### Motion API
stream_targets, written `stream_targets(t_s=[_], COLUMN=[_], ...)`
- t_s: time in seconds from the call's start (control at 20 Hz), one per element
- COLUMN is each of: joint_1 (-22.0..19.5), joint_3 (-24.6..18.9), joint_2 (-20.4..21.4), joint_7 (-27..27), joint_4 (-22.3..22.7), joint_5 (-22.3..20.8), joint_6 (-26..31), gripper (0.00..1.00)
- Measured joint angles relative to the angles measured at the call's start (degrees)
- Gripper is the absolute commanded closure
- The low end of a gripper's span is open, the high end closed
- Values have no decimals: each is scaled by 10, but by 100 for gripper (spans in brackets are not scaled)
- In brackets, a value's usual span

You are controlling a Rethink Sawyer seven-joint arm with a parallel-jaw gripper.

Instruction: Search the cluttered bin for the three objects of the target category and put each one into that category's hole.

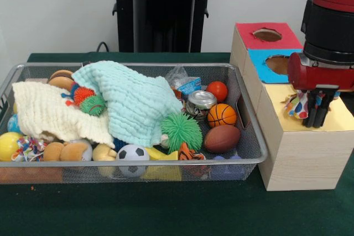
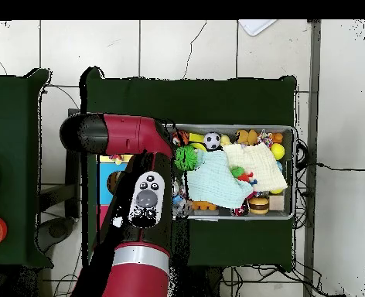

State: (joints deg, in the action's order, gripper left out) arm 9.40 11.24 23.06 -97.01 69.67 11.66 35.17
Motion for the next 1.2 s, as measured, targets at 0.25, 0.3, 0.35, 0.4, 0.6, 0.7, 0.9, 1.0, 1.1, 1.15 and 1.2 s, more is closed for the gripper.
stream_targets(t_s=[0.25, 0.3, 0.35, 0.4, 0.6, 0.7, 0.9, 1.0, 1.1, 1.15, 1.2], joint_1=[0, 0, 0, 0, 0, 0, -1, -1, -1, -1, -1], joint_3=[0, 0, 0, 0, 0, 0, -2, -3, -5, -5, -5], joint_2=[0, 0, -1, -1, 0, 0, 4, 8, 14, 18, 21], joint_7=[0, 0, 0, 0, 0, 0, 0, 0, 0, 0, 0], joint_4=[0, 0, 0, 0, 0, 0, 1, 3, 9, 14, 17], joint_5=[1, 1, 1, 1, 1, 1, 1, 1, 0, 0, 0], joint_6=[0, 0, 0, 0, 3, 6, 23, 29, 29, 29, 29], gripper=[100, 100, 100, 100, 100, 100, 100, 100, 100, 100, 100])
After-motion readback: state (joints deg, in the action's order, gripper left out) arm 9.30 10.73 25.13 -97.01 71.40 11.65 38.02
